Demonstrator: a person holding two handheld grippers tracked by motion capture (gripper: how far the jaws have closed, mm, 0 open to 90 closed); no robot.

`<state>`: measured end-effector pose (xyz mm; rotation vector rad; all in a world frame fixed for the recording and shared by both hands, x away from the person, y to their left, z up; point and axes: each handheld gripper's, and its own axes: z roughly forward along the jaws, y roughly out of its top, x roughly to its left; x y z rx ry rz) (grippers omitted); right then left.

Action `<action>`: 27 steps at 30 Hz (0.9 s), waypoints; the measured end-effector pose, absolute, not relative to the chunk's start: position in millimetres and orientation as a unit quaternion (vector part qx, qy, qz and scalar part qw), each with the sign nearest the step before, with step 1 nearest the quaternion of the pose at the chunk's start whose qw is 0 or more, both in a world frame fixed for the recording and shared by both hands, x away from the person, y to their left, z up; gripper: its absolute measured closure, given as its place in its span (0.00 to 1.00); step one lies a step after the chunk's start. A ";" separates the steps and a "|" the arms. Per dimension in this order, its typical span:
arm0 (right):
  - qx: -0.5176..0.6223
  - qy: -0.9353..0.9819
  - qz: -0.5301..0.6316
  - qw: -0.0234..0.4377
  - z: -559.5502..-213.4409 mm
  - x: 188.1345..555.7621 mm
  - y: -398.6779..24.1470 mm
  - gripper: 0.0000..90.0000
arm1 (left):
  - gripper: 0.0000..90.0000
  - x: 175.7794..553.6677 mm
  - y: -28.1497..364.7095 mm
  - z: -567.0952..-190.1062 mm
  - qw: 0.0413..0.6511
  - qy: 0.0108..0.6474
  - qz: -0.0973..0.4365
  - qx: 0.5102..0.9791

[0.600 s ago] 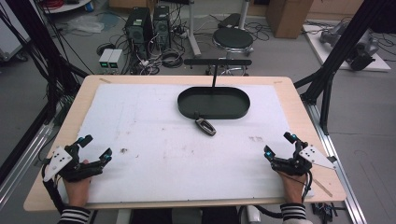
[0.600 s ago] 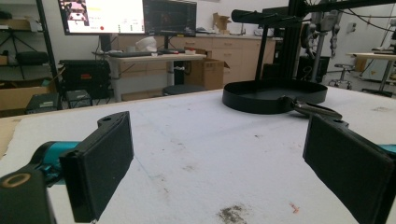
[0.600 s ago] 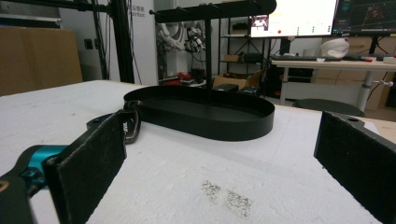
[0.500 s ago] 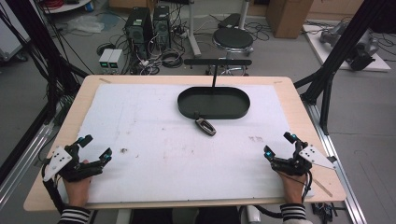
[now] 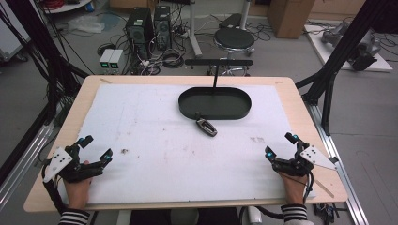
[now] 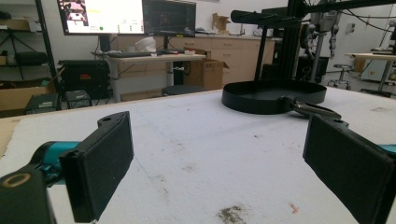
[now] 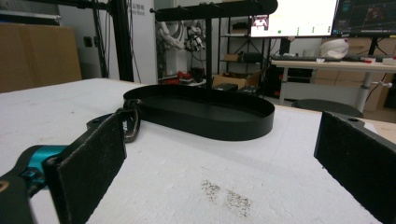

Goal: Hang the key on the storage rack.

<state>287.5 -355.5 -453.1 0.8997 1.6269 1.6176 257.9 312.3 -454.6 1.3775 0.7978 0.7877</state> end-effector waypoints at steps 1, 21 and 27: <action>0.347 0.625 0.616 0.331 -452.6 288.4 -355.4 0.01 | 0.10 257.9 312.5 -454.5 0.631 0.349 0.343 0.602; 0.333 0.693 0.573 0.285 -387.8 334.4 -324.6 0.01 | 0.10 258.9 313.7 -454.4 0.633 0.355 0.339 0.599; 0.303 0.738 0.545 0.259 -362.2 360.3 -289.9 0.01 | 0.10 258.9 313.7 -454.4 0.633 0.354 0.339 0.600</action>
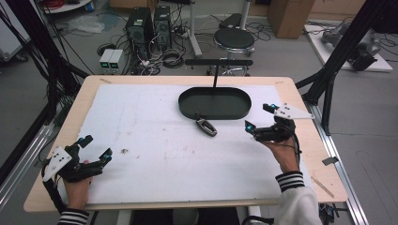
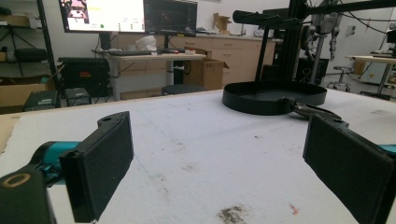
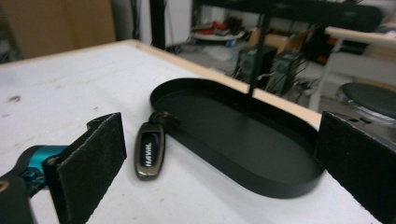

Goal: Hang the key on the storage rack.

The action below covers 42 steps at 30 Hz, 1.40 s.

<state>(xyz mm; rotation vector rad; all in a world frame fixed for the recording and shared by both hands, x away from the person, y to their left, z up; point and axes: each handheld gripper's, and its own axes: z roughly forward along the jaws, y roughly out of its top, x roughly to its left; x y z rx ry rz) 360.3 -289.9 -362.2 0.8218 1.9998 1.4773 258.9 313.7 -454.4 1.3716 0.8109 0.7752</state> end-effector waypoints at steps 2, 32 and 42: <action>0.297 0.751 0.534 0.250 -358.9 366.9 -281.0 0.01 | 0.10 259.0 313.7 -454.3 0.633 0.355 0.338 0.599; 0.211 0.896 0.363 0.140 -355.9 432.5 -172.6 0.01 | 0.10 259.3 314.2 -454.3 0.633 0.359 0.338 0.597; 0.216 0.915 0.320 0.115 -373.4 440.8 -153.2 0.01 | 0.10 259.7 314.7 -454.3 0.633 0.361 0.336 0.596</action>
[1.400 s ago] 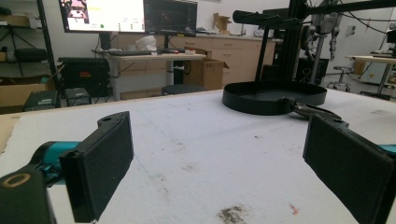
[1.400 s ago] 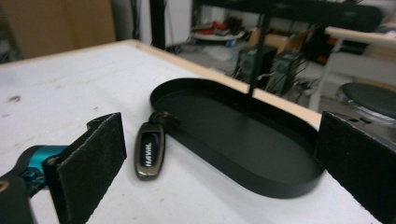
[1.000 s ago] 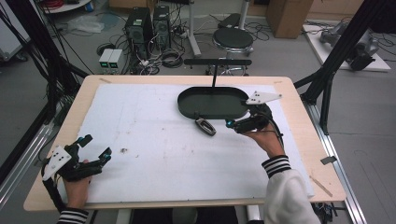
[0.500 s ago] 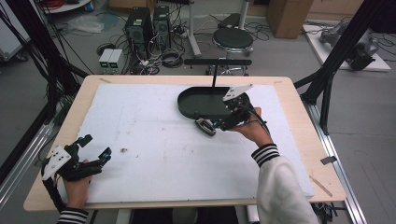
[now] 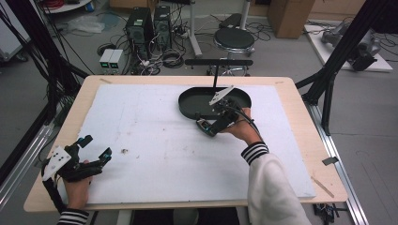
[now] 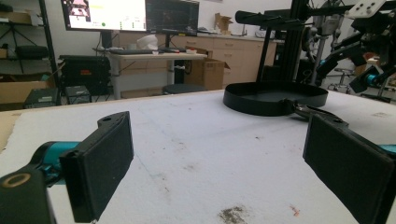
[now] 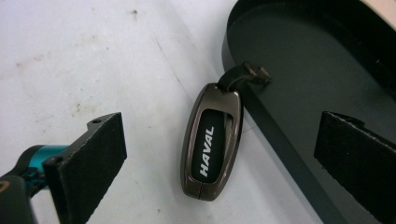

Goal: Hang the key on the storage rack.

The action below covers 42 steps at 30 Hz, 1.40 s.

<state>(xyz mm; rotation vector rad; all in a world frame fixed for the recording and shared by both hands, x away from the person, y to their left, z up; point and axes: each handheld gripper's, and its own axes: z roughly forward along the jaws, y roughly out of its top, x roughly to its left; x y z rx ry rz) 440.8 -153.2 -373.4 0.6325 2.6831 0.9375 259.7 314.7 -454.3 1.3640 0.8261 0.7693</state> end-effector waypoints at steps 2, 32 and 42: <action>0.221 0.916 0.315 0.115 -375.2 441.6 -151.6 0.01 | 0.10 259.7 314.7 -454.2 0.633 0.362 0.336 0.596; 0.285 0.930 0.227 0.052 -408.1 458.7 -124.5 0.19 | 0.10 260.7 316.2 -454.3 0.635 0.371 0.333 0.591; 0.292 0.931 0.213 0.048 -413.1 461.1 -120.2 0.29 | 0.10 261.3 317.0 -454.2 0.636 0.375 0.330 0.588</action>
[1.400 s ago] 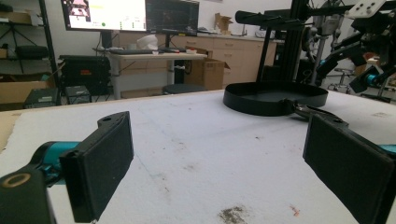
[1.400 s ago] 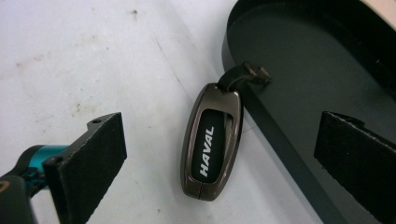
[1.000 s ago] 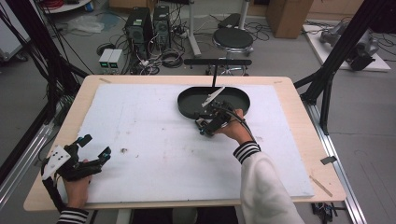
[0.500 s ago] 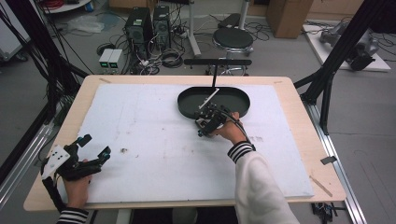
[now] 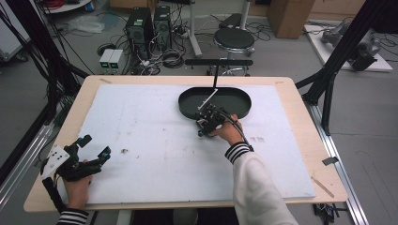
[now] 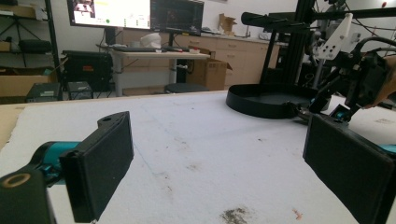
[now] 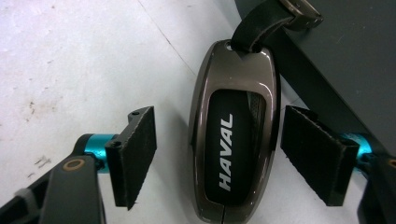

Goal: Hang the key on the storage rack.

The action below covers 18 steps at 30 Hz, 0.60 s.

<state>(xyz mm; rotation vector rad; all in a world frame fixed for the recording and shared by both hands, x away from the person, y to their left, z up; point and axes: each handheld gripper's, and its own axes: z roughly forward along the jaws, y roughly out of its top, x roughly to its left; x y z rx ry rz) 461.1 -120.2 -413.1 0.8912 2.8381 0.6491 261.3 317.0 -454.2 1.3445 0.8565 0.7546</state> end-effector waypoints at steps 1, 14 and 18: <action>0.296 0.931 0.210 0.047 -413.5 461.1 -119.7 0.30 | 0.10 261.3 317.1 -454.2 0.636 0.376 0.330 0.588; 0.313 0.925 0.207 0.061 -417.5 465.4 -117.7 0.44 | 0.10 261.7 317.8 -454.2 0.636 0.380 0.328 0.586; 0.319 0.924 0.203 0.061 -415.8 465.5 -117.0 0.53 | 0.10 261.9 318.0 -454.2 0.636 0.381 0.328 0.586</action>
